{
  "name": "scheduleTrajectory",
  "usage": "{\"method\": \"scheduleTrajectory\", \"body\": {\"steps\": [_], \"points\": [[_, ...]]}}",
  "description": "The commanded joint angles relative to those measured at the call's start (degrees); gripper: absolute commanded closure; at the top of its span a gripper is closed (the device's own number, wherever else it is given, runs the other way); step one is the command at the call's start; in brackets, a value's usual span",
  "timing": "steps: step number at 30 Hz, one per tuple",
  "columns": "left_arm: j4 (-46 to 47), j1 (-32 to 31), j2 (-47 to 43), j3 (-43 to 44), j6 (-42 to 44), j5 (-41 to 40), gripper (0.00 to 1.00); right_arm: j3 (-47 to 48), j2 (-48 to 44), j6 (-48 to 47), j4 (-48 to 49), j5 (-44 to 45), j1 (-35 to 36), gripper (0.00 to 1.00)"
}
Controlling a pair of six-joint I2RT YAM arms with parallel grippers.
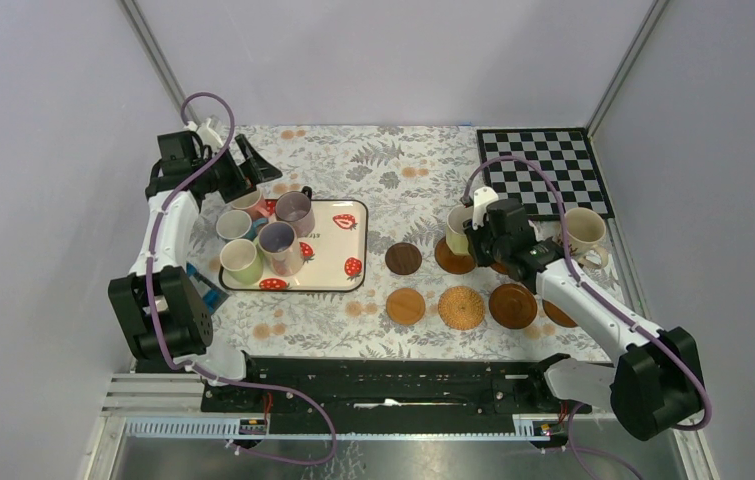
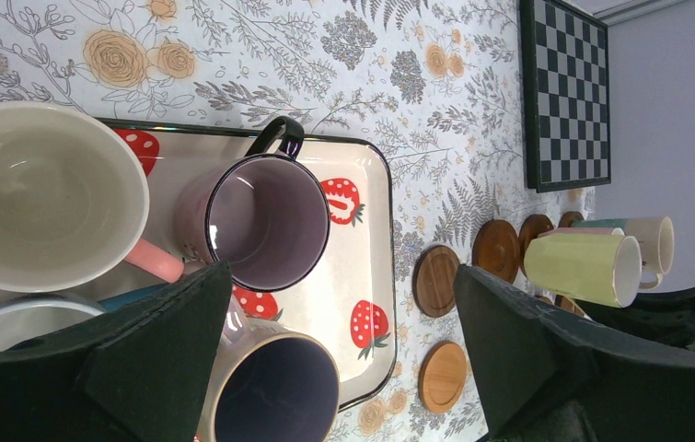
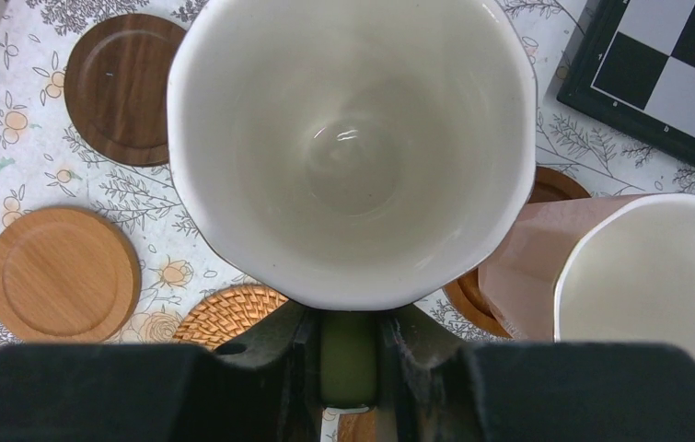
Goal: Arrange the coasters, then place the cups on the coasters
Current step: Place the cup on the coaster.
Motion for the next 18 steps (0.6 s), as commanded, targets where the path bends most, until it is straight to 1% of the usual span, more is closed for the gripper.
{"method": "scheduleTrajectory", "body": {"steps": [1,18], "points": [[3.01,-0.47,-0.01,3.35,-0.97,2.11,0.01,-0.02,-0.84,-0.96,7.65,-0.62,-0.52,1.00],[2.31,-0.89,-0.73,3.18,0.13,1.58,0.01,-3.80,2.13,1.21,12.66,-0.62,-0.73,1.00]]}}
